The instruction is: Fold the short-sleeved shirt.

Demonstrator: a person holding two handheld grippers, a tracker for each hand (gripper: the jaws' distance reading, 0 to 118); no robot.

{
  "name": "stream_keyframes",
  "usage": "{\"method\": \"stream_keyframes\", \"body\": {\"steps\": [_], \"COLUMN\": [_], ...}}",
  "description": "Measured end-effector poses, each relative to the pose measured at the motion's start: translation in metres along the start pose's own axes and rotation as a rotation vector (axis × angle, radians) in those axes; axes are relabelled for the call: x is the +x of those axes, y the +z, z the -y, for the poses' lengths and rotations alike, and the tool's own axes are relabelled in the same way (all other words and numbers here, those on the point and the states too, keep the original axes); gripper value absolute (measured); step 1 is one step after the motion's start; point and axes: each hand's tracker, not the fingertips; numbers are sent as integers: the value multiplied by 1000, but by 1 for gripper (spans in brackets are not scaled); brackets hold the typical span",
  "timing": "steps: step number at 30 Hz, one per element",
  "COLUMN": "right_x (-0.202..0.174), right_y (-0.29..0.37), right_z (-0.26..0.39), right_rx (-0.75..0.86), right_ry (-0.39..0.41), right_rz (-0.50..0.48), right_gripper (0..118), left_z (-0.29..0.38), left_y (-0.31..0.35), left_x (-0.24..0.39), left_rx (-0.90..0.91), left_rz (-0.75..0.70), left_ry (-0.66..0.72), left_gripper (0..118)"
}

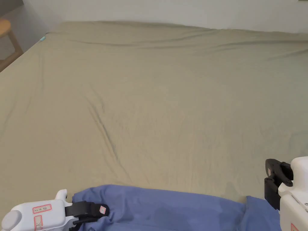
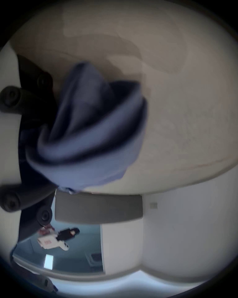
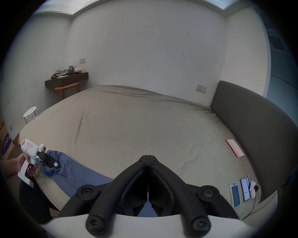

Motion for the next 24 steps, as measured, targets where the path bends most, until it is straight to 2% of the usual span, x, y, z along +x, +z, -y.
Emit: {"method": "stream_keyframes", "body": {"steps": [1, 3, 5, 9, 11, 12, 13, 15, 21, 24], "right_x": [-1, -2, -1, 0, 0, 0, 0, 0, 2, 5], "right_y": [2, 8, 12, 17, 18, 18, 18, 19, 22, 24], "right_z": [-2, -4, -6, -8, -8, -7, -7, -6, -5, -4], "right_rx": [5, 15, 22, 36, 37, 38, 37, 34, 32, 35], "right_ry": [9, 18, 19, 27, 22, 22, 23, 24, 29, 24], "right_rz": [0, -1, -7, 1, 3, 4, 7, 10, 17, 25], "right_gripper": [2, 2, 2, 2, 2, 2, 2, 2, 2, 2], "left_z": [-17, -20, -16, -18, -15, -12, -13, -13, -22, -32], "left_y": [-1, 2, 12, 30, 32, 32, 35, 37, 51, 74], "left_x": [-14, -16, 0, 22, 36, 46, 49, 62, 69, 61], "left_rx": [61, 36, 38, 88, 85, 84, 84, 83, 102, 173], "left_rz": [298, 185, 180, 12, -36, -25, -115, -178, -236, -316], "left_ry": [75, 68, 26, -139, -209, -196, -302, -363, -369, -351], "left_gripper": [10, 10, 10, 10, 10, 10, 10, 10, 10, 10]}}
